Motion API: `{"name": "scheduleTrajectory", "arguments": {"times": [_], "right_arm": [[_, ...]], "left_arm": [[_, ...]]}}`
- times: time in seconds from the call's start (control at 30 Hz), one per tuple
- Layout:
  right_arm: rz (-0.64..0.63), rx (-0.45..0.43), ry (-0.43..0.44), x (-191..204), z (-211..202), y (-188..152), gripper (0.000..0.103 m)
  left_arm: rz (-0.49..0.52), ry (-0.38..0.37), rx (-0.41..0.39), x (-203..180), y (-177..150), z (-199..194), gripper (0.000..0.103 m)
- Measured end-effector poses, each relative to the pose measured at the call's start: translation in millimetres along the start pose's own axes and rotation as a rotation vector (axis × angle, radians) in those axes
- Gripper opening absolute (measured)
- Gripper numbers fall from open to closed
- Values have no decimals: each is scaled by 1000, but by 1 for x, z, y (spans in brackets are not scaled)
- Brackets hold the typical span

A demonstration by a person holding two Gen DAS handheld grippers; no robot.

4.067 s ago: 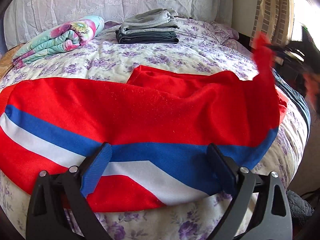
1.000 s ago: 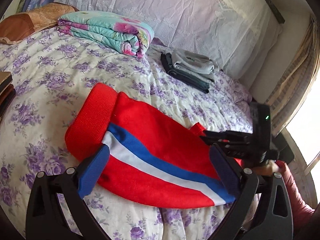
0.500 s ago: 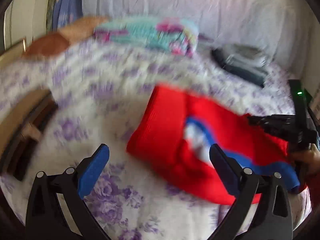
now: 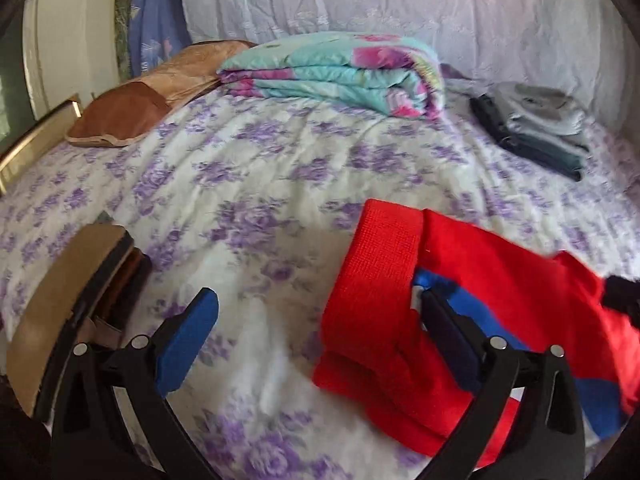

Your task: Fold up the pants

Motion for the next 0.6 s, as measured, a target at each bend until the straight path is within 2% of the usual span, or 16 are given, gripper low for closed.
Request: {"name": "scheduleTrajectory", "arguments": {"times": [0.07, 0.13, 0.2, 0.3, 0.37, 0.43, 0.53, 0.6], "right_arm": [[27, 72, -23, -6, 25, -9, 43], [56, 34, 3, -12, 25, -10, 42], [120, -29, 22, -16, 6, -10, 43], [151, -179, 57, -18, -49, -30, 48], [216, -287, 20, -28, -98, -62, 56], [308, -379, -43, -43, -146, -104, 57], [521, -502, -120, -73, -212, -177, 58], [685, -559, -126, -88, -247, -231, 58]], "left_arm": [[-54, -25, 54, 12, -2, 9, 99], [-91, -46, 79, 24, -6, 13, 99], [-117, -59, 82, 33, -14, 9, 99], [-154, -115, 34, 44, -25, -14, 99], [-173, -138, -28, 49, -30, -35, 99], [-189, -163, -89, 51, -32, -53, 99], [-191, -276, -147, 42, -32, -77, 99], [-167, -349, -158, 26, -31, -87, 99]]}}
Point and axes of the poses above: each gripper's, at about its wrist camera, not at the fingertips, and z roughly the way its jaws point, x to its left, y to its top, the point moved 1 cm from there along z, roughly the way its jaws point, and after that the axes turned 13 degrees about y, right-handed, at the moved point
